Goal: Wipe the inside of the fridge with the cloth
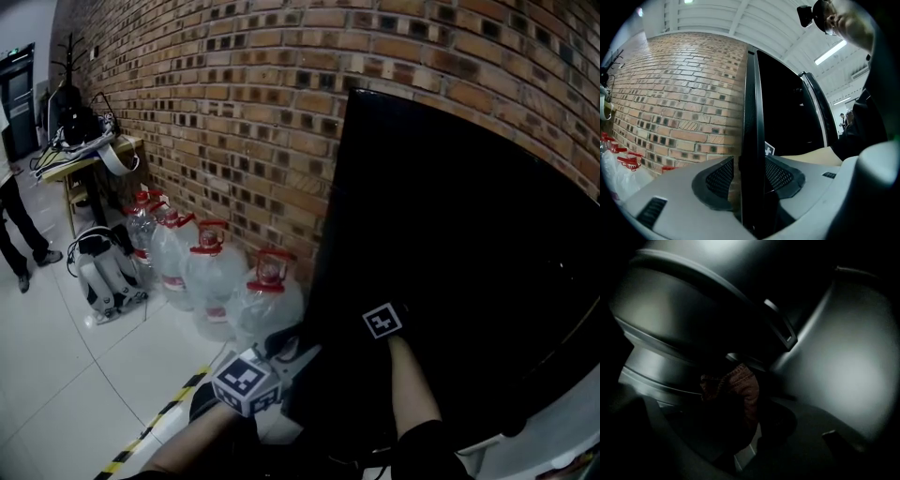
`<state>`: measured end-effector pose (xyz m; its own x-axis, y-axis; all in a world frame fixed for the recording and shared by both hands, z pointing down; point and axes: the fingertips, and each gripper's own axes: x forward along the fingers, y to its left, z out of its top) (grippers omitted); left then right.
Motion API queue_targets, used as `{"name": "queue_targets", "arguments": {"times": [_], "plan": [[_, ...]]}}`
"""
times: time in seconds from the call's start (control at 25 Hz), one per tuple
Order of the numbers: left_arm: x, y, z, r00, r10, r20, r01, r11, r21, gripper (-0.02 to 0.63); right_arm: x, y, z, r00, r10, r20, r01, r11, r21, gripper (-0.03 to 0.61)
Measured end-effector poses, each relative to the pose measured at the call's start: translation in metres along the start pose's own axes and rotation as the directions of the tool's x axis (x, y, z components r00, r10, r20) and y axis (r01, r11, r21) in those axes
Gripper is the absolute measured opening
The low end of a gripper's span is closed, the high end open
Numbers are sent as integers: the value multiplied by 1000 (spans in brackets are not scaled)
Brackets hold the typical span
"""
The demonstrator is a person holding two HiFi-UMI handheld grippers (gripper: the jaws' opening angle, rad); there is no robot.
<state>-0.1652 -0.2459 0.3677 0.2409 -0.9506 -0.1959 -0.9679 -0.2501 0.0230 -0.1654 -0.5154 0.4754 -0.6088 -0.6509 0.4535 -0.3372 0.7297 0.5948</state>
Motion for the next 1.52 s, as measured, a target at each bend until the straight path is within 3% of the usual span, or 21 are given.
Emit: {"name": "queue_targets", "arguments": {"times": [0.56, 0.8, 0.96, 1.12, 1.24, 1.36, 1.52], "plan": [[-6, 1, 0, 1000, 0, 6, 0, 1000, -12, 215, 0, -18, -9, 992, -105, -62, 108, 993, 38, 75], [-17, 6, 7, 999, 10, 31, -9, 1000, -23, 215, -41, -33, -11, 985, -169, 41, 157, 966, 206, 74], [-23, 6, 13, 998, -3, 60, 4, 1000, -24, 215, -80, -44, -25, 967, -242, 86, 200, 920, 337, 74], [-30, -5, 26, 994, -38, 107, 42, 998, -38, 207, -127, -41, -26, 958, -240, 160, 141, 874, 466, 74], [-40, -12, 34, 988, -50, 143, 57, 997, -47, 190, -174, -26, -12, 933, -248, 262, 79, 849, 522, 74], [-49, -17, 31, 988, -66, 139, 75, 996, -56, 190, -222, -7, -2, 891, -269, 366, 22, 831, 555, 74], [-59, -20, 28, 981, -80, 179, 99, 990, -100, 167, -278, 15, 2, 845, -292, 449, 1, 840, 543, 74]]}}
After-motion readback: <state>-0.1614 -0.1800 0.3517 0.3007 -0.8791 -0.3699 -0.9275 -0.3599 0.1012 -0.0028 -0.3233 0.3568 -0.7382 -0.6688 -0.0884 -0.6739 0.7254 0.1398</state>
